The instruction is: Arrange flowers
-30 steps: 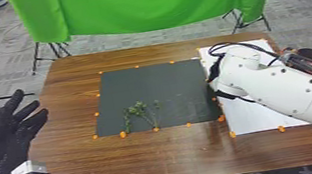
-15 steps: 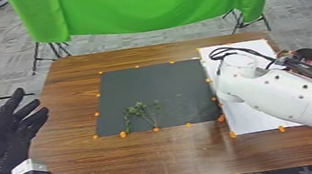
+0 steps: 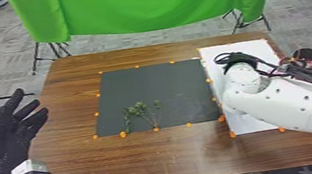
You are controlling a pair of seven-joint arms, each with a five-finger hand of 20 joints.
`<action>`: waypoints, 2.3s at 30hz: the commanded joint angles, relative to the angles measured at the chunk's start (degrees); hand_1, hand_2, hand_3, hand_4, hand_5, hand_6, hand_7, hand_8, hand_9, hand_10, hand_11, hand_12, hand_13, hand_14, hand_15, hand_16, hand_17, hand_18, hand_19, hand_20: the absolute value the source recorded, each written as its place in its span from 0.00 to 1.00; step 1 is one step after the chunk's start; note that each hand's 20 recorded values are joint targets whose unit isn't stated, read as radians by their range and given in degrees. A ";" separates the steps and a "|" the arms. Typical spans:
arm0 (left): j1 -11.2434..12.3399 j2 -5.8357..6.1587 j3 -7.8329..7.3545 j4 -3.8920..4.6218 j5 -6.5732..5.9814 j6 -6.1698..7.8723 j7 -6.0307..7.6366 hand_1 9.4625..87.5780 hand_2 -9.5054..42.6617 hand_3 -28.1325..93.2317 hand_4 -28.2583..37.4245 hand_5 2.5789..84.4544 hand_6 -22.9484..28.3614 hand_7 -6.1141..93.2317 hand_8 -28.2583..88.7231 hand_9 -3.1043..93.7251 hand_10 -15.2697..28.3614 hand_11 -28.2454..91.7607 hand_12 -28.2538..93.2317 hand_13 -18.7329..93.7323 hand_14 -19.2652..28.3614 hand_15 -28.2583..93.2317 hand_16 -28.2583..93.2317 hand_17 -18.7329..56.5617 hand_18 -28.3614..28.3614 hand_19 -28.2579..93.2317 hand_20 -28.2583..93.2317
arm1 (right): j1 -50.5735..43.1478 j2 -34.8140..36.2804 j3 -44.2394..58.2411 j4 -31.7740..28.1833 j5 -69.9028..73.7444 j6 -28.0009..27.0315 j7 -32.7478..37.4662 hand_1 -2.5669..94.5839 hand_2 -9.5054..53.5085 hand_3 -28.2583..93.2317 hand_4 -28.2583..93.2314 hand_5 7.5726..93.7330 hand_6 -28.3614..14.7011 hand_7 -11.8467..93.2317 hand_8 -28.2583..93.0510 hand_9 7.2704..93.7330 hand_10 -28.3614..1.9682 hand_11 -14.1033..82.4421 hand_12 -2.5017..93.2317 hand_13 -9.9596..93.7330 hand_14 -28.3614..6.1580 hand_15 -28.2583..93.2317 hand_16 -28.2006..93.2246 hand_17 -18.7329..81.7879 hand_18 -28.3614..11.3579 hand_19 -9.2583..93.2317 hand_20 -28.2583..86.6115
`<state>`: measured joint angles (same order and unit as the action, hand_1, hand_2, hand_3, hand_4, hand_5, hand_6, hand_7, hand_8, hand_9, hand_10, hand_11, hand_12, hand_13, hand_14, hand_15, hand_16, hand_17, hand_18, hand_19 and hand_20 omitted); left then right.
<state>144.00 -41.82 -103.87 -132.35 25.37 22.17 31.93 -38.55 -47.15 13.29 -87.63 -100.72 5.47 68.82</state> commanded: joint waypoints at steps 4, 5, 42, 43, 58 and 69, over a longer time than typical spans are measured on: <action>2.87 0.53 -1.12 -0.67 -1.25 0.71 1.06 0.25 0.32 0.75 0.10 0.37 0.59 0.15 0.18 0.34 0.78 0.45 0.33 0.35 0.98 0.69 0.14 0.14 0.98 0.65 0.25 | 4.23 1.58 2.02 -4.07 -1.97 1.21 -0.09 0.66 0.01 0.81 0.00 0.90 0.55 0.27 0.33 1.00 0.58 0.43 0.21 1.00 0.69 0.63 0.37 0.91 0.58 1.00 0.23; 3.51 1.07 -1.22 -0.87 -1.91 1.25 1.98 0.25 0.32 0.75 0.10 0.37 0.60 0.15 0.18 0.34 0.78 0.45 0.33 0.35 0.98 0.69 0.13 0.14 0.98 0.65 0.25 | 4.64 1.34 2.25 -4.44 -2.10 0.84 -0.42 0.66 0.01 0.81 0.00 0.90 0.55 0.27 0.33 1.00 0.58 0.43 0.21 1.00 0.69 0.63 0.37 0.91 0.58 1.00 0.23; 3.46 -2.37 -3.08 -1.68 1.23 0.03 -4.02 0.25 0.32 0.75 0.11 0.37 0.60 0.14 0.18 0.34 0.78 0.45 0.33 0.35 0.98 0.69 0.14 0.14 0.98 0.65 0.25 | -14.45 -6.30 9.19 -21.19 -5.99 -6.24 -1.66 0.67 0.00 0.81 0.00 0.91 0.53 0.24 0.34 1.00 0.56 0.45 0.19 1.00 0.69 0.64 0.35 0.92 0.56 1.00 0.27; 3.23 -2.23 -2.92 -1.57 1.14 0.05 -3.92 0.25 0.32 0.75 0.11 0.37 0.60 0.15 0.18 0.34 0.78 0.45 0.33 0.35 0.98 0.69 0.14 0.14 0.98 0.65 0.25 | -14.30 -6.33 8.81 -21.18 -5.76 -5.69 -1.62 0.67 0.00 0.81 0.00 0.91 0.53 0.24 0.34 1.00 0.56 0.44 0.19 1.00 0.69 0.64 0.35 0.92 0.56 1.00 0.26; 2.84 -2.10 -2.51 -1.37 1.27 -0.20 -3.96 0.25 0.32 0.75 0.11 0.38 0.60 0.14 0.18 0.34 0.78 0.45 0.33 0.35 0.97 0.69 0.13 0.14 0.98 0.65 0.25 | -13.68 -7.85 7.00 -19.47 -4.43 -6.05 -1.28 0.65 0.00 0.80 0.01 0.90 0.54 0.24 0.32 1.00 0.57 0.42 0.20 1.00 0.68 0.62 0.35 0.92 0.58 1.00 0.22; 2.63 -1.97 -2.19 -1.19 1.43 -0.36 -4.07 0.25 0.32 0.75 0.11 0.38 0.60 0.14 0.18 0.34 0.78 0.45 0.33 0.35 0.98 0.69 0.14 0.14 0.98 0.65 0.25 | -13.47 -7.73 7.75 -19.25 -3.03 -6.75 -0.81 0.61 0.00 0.79 0.02 0.85 0.51 0.23 0.31 1.00 0.53 0.37 0.21 1.00 0.68 0.59 0.36 0.91 0.59 1.00 0.19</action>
<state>145.98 -44.18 -106.11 -133.73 27.19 22.20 27.49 -51.87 -54.89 20.53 -107.04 -104.91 -0.27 67.41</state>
